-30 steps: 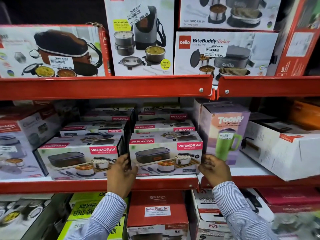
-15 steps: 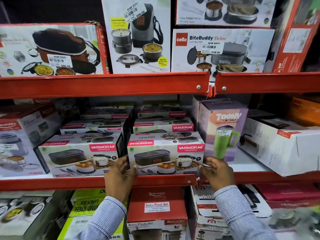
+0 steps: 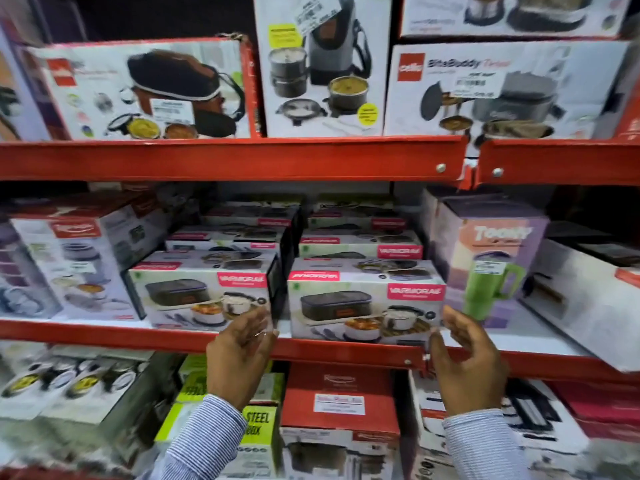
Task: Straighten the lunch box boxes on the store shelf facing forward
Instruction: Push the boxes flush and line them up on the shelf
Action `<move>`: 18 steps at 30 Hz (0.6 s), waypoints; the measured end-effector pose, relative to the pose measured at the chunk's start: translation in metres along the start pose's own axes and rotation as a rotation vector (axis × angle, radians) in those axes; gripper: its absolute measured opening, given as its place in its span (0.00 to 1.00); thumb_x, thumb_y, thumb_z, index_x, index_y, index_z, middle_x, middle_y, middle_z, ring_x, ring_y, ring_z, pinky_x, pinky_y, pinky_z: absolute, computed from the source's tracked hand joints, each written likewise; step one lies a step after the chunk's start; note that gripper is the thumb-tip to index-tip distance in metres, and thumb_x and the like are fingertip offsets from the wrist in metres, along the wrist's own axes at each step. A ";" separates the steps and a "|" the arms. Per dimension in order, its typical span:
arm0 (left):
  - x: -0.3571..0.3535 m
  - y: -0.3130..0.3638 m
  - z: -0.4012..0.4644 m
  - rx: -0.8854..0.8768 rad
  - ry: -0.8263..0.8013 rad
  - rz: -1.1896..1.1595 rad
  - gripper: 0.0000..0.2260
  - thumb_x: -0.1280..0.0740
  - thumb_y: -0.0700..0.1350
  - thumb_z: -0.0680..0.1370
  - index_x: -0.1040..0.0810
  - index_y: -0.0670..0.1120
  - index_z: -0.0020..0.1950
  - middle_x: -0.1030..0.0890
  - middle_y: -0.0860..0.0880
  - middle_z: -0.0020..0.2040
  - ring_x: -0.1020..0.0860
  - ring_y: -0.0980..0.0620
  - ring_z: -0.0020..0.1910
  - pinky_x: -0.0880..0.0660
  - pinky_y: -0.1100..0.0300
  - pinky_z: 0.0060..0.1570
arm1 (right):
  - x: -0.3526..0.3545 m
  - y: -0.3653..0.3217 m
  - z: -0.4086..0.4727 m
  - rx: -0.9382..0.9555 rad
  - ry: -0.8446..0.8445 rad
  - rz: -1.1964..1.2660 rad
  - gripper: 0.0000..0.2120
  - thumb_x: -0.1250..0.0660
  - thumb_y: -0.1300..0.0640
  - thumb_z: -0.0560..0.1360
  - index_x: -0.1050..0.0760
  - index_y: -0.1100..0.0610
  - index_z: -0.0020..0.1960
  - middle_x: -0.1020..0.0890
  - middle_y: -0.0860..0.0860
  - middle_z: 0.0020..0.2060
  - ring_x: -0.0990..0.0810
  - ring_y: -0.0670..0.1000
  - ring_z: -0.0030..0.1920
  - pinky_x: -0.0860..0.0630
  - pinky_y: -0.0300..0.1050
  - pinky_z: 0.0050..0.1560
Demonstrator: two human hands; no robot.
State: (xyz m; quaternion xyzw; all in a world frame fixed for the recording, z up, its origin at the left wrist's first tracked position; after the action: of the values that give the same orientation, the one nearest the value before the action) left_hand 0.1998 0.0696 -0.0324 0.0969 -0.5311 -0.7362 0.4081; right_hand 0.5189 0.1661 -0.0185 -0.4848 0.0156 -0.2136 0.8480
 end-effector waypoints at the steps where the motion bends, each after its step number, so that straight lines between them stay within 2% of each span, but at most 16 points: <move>1: 0.012 -0.004 -0.002 0.000 0.017 0.005 0.16 0.26 0.38 0.72 0.18 0.48 0.59 0.13 0.51 0.52 0.15 0.61 0.49 0.20 0.66 0.51 | -0.007 -0.011 -0.009 0.039 0.020 0.013 0.15 0.29 0.61 0.70 0.21 0.53 0.56 0.15 0.50 0.48 0.17 0.49 0.48 0.21 0.45 0.52; 2: 0.024 -0.007 -0.002 -0.004 0.037 0.016 0.15 0.25 0.38 0.72 0.17 0.49 0.58 0.13 0.52 0.50 0.15 0.62 0.47 0.19 0.64 0.52 | -0.015 -0.023 -0.018 0.077 0.009 0.031 0.13 0.29 0.60 0.70 0.21 0.53 0.55 0.15 0.50 0.48 0.17 0.48 0.48 0.20 0.46 0.51; 4: 0.053 -0.016 0.000 -0.006 0.089 0.016 0.13 0.26 0.38 0.72 0.16 0.46 0.56 0.13 0.50 0.50 0.16 0.65 0.46 0.20 0.66 0.51 | -0.041 -0.045 -0.039 0.135 -0.082 0.073 0.12 0.30 0.57 0.72 0.20 0.53 0.55 0.15 0.48 0.48 0.17 0.43 0.48 0.21 0.41 0.51; 7: 0.096 -0.034 0.008 0.002 0.190 0.005 0.11 0.28 0.37 0.74 0.16 0.44 0.55 0.13 0.45 0.50 0.17 0.67 0.44 0.19 0.64 0.49 | -0.090 -0.071 -0.069 0.119 -0.274 0.142 0.13 0.30 0.55 0.72 0.20 0.51 0.57 0.15 0.44 0.49 0.18 0.39 0.49 0.21 0.37 0.52; 10: 0.136 -0.058 0.023 0.016 0.247 0.000 0.13 0.29 0.36 0.74 0.18 0.42 0.59 0.14 0.42 0.52 0.17 0.62 0.45 0.23 0.74 0.46 | -0.142 -0.088 -0.096 0.081 -0.395 0.156 0.18 0.30 0.51 0.71 0.22 0.49 0.60 0.16 0.44 0.53 0.19 0.39 0.53 0.22 0.39 0.55; 12: 0.156 -0.075 0.036 0.025 0.236 0.059 0.17 0.28 0.38 0.74 0.20 0.43 0.63 0.15 0.43 0.56 0.17 0.54 0.46 0.25 0.73 0.47 | -0.170 -0.093 -0.109 0.042 -0.440 0.138 0.22 0.30 0.49 0.71 0.25 0.49 0.64 0.18 0.45 0.58 0.21 0.39 0.58 0.24 0.38 0.60; 14: 0.171 -0.092 0.049 0.047 0.205 0.118 0.21 0.27 0.42 0.74 0.23 0.46 0.67 0.15 0.44 0.58 0.18 0.54 0.39 0.26 0.74 0.46 | -0.192 -0.097 -0.120 0.016 -0.451 0.060 0.27 0.32 0.44 0.70 0.28 0.50 0.68 0.21 0.47 0.62 0.23 0.42 0.62 0.26 0.41 0.63; 15: 0.176 -0.100 0.056 0.053 0.178 0.143 0.23 0.27 0.44 0.73 0.24 0.47 0.68 0.15 0.44 0.59 0.17 0.53 0.40 0.25 0.72 0.49 | -0.199 -0.098 -0.124 0.010 -0.436 0.008 0.31 0.33 0.40 0.69 0.30 0.51 0.69 0.21 0.48 0.63 0.24 0.44 0.63 0.26 0.45 0.64; 16: 0.180 -0.104 0.061 0.061 0.145 0.183 0.24 0.26 0.45 0.73 0.25 0.48 0.69 0.16 0.44 0.60 0.16 0.49 0.47 0.24 0.66 0.54 | -0.204 -0.100 -0.127 -0.008 -0.416 -0.045 0.34 0.35 0.38 0.68 0.32 0.51 0.70 0.22 0.50 0.64 0.24 0.47 0.64 0.26 0.49 0.64; 18: 0.183 -0.109 0.069 0.076 0.086 0.221 0.27 0.27 0.47 0.73 0.28 0.46 0.71 0.17 0.42 0.62 0.18 0.45 0.59 0.26 0.56 0.60 | -0.211 -0.102 -0.131 -0.048 -0.381 -0.130 0.35 0.34 0.40 0.69 0.35 0.51 0.72 0.23 0.51 0.66 0.24 0.52 0.65 0.27 0.52 0.65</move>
State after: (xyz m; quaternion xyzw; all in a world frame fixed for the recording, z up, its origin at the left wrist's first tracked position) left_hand -0.0127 0.0001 -0.0443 0.0846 -0.5482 -0.6611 0.5052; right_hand 0.2616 0.0945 -0.0413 -0.5366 -0.1714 -0.1718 0.8082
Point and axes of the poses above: each hand's wrist, its own z-axis towards the middle knuckle, its own x-axis out of the back of the hand, y = z × x, the point moved 4 cm from there along z, towards the middle knuckle
